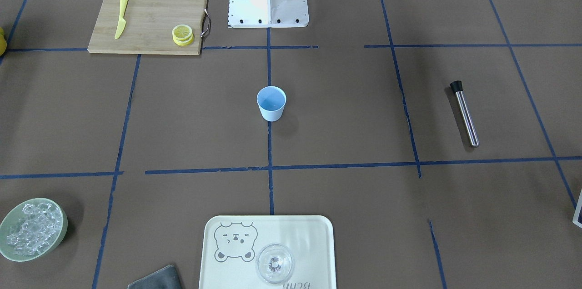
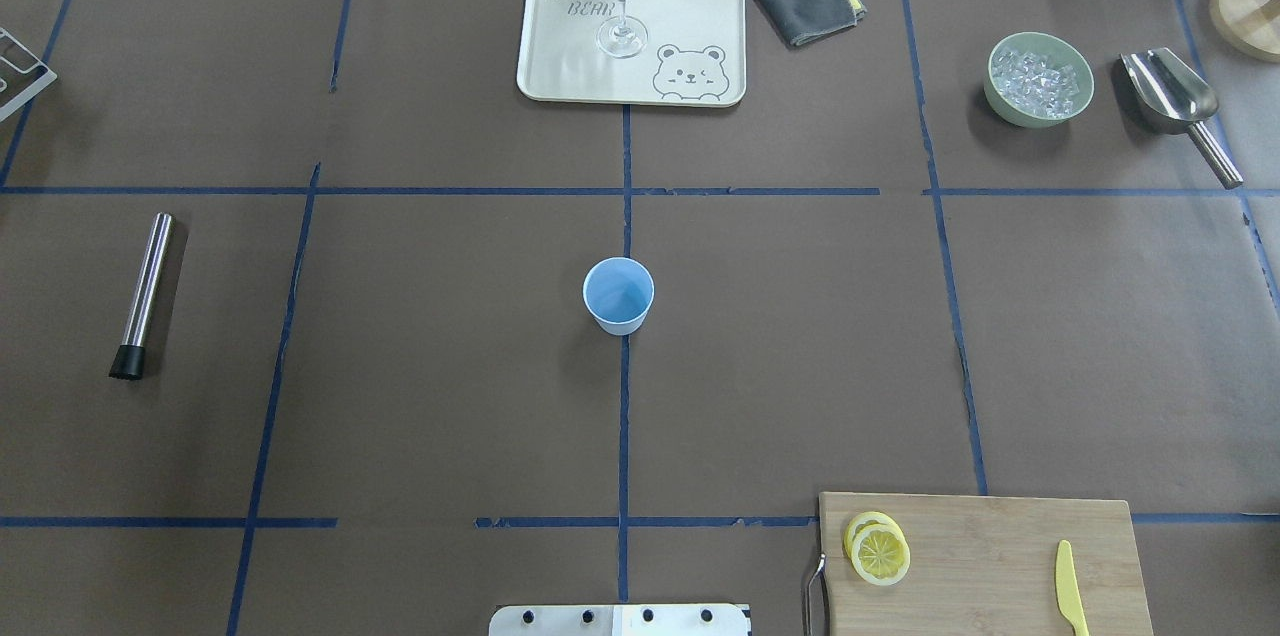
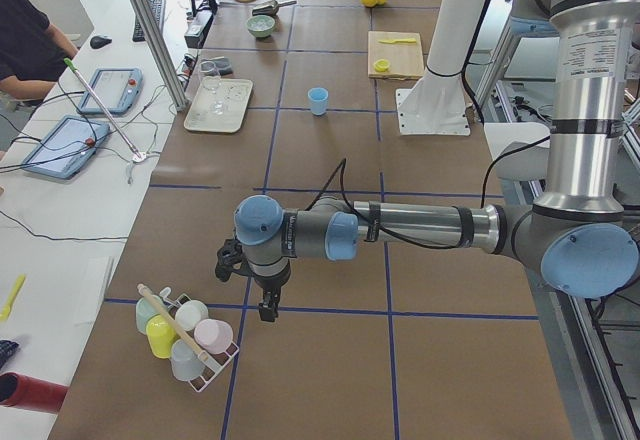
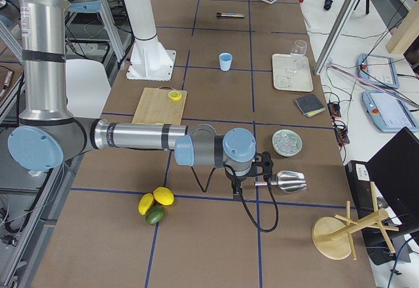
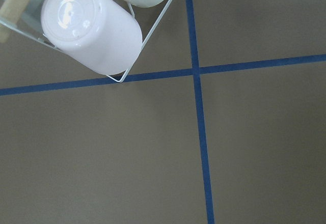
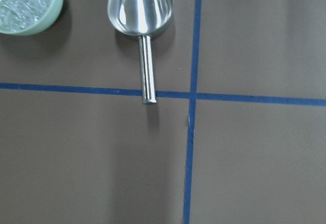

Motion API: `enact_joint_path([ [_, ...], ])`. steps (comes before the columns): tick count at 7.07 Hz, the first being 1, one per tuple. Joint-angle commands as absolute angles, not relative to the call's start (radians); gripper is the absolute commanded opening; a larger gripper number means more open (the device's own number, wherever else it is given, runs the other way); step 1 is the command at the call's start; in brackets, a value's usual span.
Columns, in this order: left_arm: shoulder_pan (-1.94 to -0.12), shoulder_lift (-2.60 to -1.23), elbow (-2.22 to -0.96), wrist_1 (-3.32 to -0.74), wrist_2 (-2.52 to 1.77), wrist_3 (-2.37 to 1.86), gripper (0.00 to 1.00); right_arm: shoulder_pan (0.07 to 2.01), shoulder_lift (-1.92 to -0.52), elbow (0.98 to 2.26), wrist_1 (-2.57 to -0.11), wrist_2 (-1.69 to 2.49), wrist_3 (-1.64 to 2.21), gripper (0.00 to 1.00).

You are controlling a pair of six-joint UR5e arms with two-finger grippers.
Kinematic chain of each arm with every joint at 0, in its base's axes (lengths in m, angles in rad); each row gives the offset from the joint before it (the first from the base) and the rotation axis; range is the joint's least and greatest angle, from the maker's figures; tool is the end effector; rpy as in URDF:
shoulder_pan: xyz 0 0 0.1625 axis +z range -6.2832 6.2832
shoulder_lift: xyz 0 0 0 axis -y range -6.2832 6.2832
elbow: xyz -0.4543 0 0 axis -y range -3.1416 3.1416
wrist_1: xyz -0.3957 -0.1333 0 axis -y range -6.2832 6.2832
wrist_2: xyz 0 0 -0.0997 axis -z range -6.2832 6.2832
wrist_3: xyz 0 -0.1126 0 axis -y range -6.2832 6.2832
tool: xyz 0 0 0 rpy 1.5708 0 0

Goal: Squeeze lemon into cup

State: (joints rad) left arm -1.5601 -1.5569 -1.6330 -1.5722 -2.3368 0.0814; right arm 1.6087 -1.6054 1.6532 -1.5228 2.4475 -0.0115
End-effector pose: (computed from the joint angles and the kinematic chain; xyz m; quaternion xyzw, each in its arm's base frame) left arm -0.0500 -0.4931 0.6737 0.0362 0.3725 0.0520 0.9258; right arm 0.0651 -0.4835 0.6598 0.0538 -0.4228 -0.0084 0.9046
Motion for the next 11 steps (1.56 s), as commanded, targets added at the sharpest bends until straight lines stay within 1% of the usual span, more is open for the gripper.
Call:
enact_joint_path([
  [1, -1.556, -1.563, -1.660, -1.572, -2.390, 0.078, 1.00, 1.586, -1.563, 1.723, -1.535, 2.441, 0.008, 1.00],
  [2, -1.545, -1.568, -1.663, -1.580, -2.390, 0.081, 1.00, 1.565, -1.586, 1.732, -1.525, 2.456, 0.009, 1.00],
  [4, -1.490, -1.571, -1.661, -1.752, -2.384, -0.010, 1.00, 1.511, -1.588, 1.785, -1.522, 2.453, 0.029, 1.00],
  [5, -1.450, -1.569, -1.660, -1.841, -2.379, -0.116, 1.00, 1.461, -1.588, 1.846, -1.525, 2.450, 0.125, 1.00],
  [7, -1.413, -1.571, -1.661, -1.862, -2.379, -0.160, 1.00, 1.289, -1.588, 1.969, -1.519, 2.348, 0.550, 1.00],
  [8, -1.398, -1.575, -1.663, -1.864, -2.379, -0.182, 1.00, 1.222, -1.595, 2.012, -1.440, 2.317, 0.674, 1.00],
  [10, -1.373, -1.588, -1.661, -1.864, -2.378, -0.206, 1.00, 1.081, -1.692, 2.069, -1.208, 2.266, 0.913, 1.00],
  [11, -1.373, -1.588, -1.660, -1.864, -2.379, -0.207, 1.00, 0.968, -1.725, 2.130, -1.178, 2.161, 1.013, 1.00],
])
